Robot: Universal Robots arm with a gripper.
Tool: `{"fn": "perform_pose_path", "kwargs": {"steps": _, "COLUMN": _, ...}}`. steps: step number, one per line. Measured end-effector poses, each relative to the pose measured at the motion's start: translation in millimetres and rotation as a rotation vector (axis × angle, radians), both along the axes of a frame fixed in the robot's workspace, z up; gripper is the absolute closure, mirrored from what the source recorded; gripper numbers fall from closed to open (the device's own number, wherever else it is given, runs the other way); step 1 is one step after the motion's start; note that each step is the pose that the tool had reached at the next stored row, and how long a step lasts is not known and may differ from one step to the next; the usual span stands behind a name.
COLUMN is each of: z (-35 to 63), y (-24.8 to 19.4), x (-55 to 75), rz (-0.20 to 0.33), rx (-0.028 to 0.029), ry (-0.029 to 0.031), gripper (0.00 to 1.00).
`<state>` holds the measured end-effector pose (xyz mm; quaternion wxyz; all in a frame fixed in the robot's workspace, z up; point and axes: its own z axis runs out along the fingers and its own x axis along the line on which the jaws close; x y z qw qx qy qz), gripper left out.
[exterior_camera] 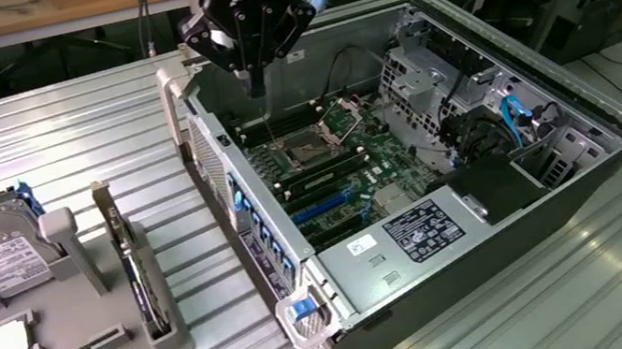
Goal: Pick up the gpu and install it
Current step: 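Reach for the gpu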
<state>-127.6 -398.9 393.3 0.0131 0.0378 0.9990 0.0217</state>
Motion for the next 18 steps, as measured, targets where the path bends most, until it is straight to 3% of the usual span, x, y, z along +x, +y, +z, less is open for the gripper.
{"fn": "perform_pose_path", "kwargs": {"steps": 18, "z": 0.0, "y": 0.0, "x": -8.9, "rz": 0.0, "rx": 0.0, "ry": 0.0, "gripper": 0.89}}
